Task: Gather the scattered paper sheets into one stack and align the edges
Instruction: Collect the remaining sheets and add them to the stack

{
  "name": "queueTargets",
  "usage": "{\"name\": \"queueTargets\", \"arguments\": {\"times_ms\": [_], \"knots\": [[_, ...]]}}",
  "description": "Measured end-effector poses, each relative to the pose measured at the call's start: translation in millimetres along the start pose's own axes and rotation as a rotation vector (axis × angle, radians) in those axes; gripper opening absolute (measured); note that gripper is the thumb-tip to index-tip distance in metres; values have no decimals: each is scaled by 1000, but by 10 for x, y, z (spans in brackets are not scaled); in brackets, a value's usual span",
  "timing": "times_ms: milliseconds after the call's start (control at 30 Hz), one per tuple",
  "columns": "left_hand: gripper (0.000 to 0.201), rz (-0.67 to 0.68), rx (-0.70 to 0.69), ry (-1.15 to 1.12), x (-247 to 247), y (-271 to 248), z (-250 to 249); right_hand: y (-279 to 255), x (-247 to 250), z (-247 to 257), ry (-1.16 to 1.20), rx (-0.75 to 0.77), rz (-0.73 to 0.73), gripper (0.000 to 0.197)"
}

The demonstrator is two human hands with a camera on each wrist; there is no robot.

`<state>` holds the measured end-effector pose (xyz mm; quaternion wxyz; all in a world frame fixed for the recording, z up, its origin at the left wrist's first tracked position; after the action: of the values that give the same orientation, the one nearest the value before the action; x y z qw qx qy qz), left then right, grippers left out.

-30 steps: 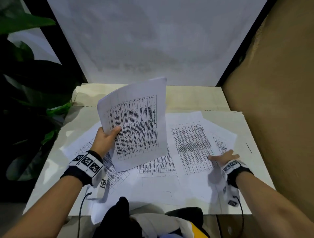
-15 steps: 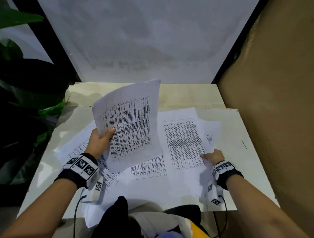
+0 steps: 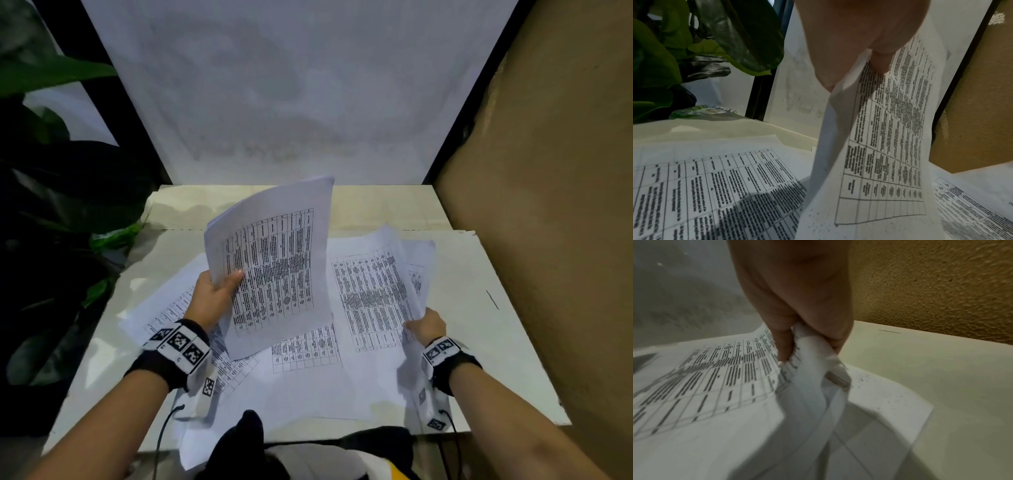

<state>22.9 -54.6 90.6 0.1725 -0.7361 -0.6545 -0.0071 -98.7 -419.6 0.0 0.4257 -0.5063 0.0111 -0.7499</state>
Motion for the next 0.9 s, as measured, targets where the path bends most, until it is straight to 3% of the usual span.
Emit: {"name": "queueTargets", "arguments": {"times_ms": [100,233,333,467,633,766,833,900], "knots": [[10,1,4,-4,22,-9,-4,-27,99,61,21,78,-2,38],[16,-62,-14,17,98,0,-13,-32,518,244,165,212,-151,5],[17,-104,-11,19,130,11,-5,-27,896,405,301,280,-277,10],[18,-127,-32,27,103,-31,-34,-77,1203,577,561,355,-307,32],[15,-89,-27,21,-8,-73,-115,-352,1208,842,847,432,-170,25],[17,-38,-3,-64,-134,-66,-187,-456,783,966,767,393,-11,8],[9,4,6,-59,-185,-43,-218,-510,530,1036,763,361,110,10],[20,-1,40,-140,-193,-53,-250,-608,341,1135,773,328,251,23]]}}
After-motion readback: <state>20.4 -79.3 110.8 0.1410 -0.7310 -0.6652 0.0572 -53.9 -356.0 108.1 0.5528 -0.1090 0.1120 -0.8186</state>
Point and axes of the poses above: each hand's wrist, its own y-axis towards the middle knuckle, its own x-axis out of the back of the hand, z = x × y, the point moved 3 cm from there along y, towards the middle knuckle, and after that the axes turned 5 degrees about x, right-handed, at the moved point
